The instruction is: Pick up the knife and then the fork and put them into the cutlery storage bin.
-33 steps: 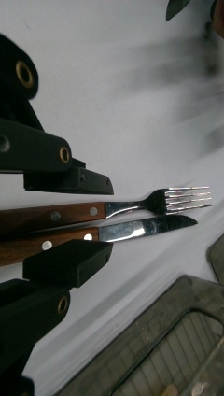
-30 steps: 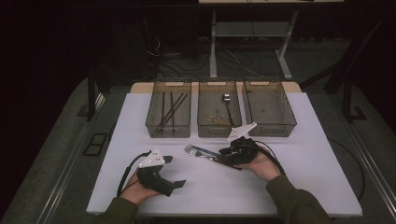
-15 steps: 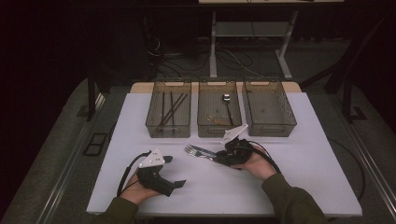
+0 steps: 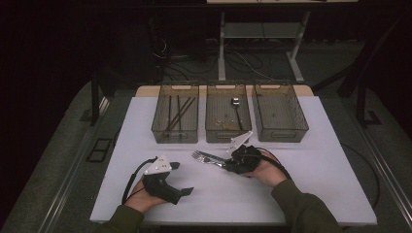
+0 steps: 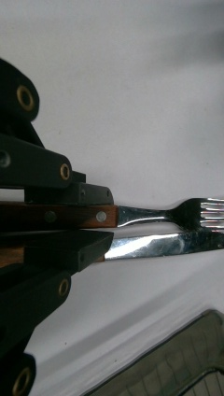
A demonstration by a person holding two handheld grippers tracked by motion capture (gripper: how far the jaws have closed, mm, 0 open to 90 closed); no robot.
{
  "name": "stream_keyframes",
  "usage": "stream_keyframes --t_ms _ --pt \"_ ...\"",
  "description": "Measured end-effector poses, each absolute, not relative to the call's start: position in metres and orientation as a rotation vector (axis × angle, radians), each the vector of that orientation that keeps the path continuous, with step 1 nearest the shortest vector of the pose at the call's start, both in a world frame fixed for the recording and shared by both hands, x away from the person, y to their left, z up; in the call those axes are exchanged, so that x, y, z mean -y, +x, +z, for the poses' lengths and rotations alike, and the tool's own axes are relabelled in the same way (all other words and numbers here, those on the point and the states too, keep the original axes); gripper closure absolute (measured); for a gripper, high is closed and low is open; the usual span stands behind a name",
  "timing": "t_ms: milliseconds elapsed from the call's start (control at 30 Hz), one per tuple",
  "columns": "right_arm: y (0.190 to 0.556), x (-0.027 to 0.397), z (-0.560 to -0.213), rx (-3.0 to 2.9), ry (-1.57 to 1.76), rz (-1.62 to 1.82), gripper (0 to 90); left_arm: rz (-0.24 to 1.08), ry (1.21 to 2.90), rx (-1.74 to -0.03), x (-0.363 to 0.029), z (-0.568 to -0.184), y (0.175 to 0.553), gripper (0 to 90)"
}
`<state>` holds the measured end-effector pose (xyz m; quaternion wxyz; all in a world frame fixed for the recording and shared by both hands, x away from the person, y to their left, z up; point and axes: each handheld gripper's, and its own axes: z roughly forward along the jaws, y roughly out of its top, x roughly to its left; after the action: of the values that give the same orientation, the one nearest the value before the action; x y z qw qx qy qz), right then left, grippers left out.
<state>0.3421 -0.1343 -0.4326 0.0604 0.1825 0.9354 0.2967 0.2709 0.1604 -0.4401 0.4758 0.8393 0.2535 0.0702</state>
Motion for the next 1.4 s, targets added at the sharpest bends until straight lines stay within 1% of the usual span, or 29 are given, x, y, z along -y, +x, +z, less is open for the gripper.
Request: stream_keyframes --t_ms 300,767,967,1200,1400 --pt "0.347 0.122 -0.43 -2.906 0.507 0.733 75.2 0.169 2.055 -0.616 -0.16 -0.44 0.27 0.0" --pt "0.37 0.081 -0.419 -3.096 0.423 0.263 75.0 0.162 2.058 -0.606 -0.159 -0.44 0.27 0.0" --pt "0.373 0.067 -0.418 -3.109 0.402 0.103 76.5 0.166 2.058 -0.602 -0.159 -0.44 0.27 0.0" --pt "0.373 0.068 -0.417 -3.102 0.408 0.113 77.0 0.165 2.057 -0.605 -0.16 -0.439 0.27 0.0" --pt "0.372 0.077 -0.413 -3.1 0.464 0.249 77.1 0.167 2.058 -0.608 -0.16 -0.44 0.271 0.0"
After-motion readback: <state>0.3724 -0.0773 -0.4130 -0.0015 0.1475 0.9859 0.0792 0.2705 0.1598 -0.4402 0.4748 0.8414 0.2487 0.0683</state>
